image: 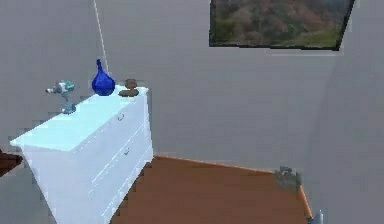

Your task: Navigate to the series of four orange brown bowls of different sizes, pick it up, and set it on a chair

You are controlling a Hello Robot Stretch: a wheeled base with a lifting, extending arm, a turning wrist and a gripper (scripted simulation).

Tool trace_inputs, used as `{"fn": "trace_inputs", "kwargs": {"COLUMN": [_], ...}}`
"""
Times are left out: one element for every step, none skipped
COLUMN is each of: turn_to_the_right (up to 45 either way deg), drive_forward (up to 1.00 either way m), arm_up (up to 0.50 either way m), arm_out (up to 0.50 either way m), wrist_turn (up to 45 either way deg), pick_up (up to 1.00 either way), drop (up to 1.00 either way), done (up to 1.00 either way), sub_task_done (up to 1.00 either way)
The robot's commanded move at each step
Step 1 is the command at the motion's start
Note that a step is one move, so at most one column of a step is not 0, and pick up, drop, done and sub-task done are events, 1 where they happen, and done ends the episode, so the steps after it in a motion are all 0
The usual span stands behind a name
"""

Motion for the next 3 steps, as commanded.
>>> {"fn": "trace_inputs", "kwargs": {"turn_to_the_right": [-12.0,0.0,-45.0], "drive_forward": [0.0,0.8,0.0], "arm_up": [0.0,0.0,0.0], "arm_out": [0.0,0.0,0.0], "wrist_turn": [0.0,0.0,0.0], "pick_up": [0.0,0.0,0.0], "drop": [0.0,0.0,0.0], "done": [0.0,0.0,0.0], "sub_task_done": [0.0,0.0,0.0]}}
